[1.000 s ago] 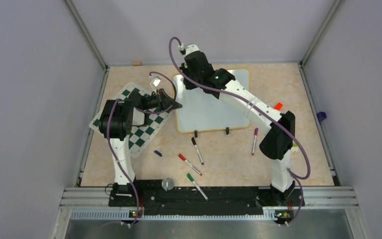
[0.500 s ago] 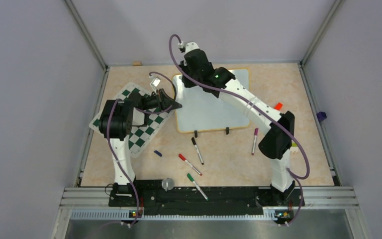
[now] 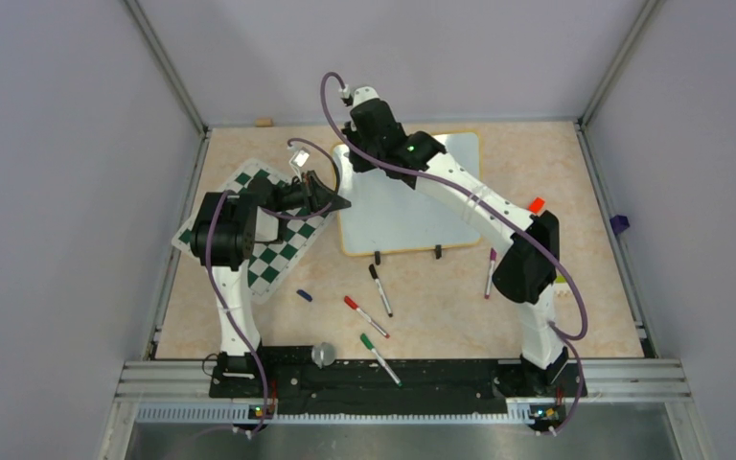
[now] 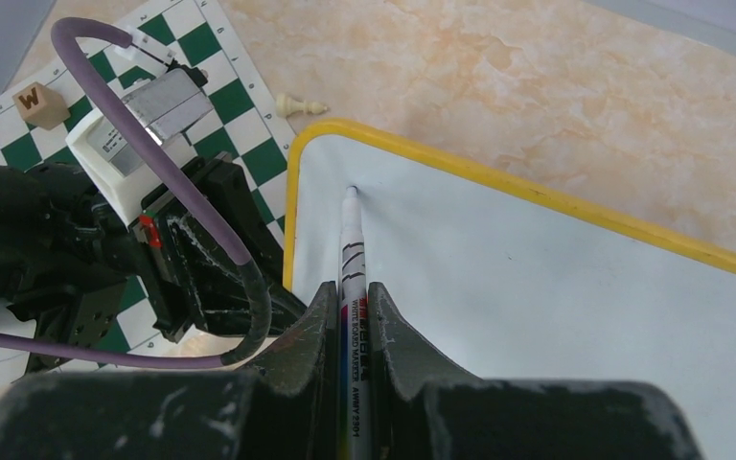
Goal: Write a sentence on the whiteboard
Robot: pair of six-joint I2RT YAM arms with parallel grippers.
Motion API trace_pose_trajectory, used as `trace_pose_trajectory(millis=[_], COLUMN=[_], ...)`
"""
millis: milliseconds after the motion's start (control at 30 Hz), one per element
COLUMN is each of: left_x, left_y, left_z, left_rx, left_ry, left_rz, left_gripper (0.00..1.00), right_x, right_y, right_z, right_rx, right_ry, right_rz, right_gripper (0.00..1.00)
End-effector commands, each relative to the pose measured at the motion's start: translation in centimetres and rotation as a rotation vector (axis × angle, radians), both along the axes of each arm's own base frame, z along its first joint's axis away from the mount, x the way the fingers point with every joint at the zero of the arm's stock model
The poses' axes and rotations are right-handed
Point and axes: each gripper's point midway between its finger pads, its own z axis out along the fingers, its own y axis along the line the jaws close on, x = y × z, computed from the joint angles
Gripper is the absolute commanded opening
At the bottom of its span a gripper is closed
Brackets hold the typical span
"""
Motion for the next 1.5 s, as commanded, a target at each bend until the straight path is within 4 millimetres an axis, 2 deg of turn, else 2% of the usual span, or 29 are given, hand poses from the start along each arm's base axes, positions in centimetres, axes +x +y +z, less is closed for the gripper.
trace_pose_trajectory(millis=[0,667,1467], left_x=[-0.6,-0.7,-0.7], left_y=[0.1,0.1,0.1], left_z=[1.5,1.5,1.6], left_rx=[0.013,0.014,0.015], left_ry=[-0.185,-0.189,-0.192], left_rz=[-0.017,-0.018,-0.019], left_gripper=[0.00,0.00,0.00], right_x=[0.0,0.4,1.0], right_y=[1.1,0.7,-2.4], right_z=[2.2,1.3,1.2], right_rx=[0.045,0.017,-0.083], right_ry=[-0.045,-0.041,-0.064], right_rz=[0.006,-0.022,-0.140], right_gripper=[0.00,0.00,0.00])
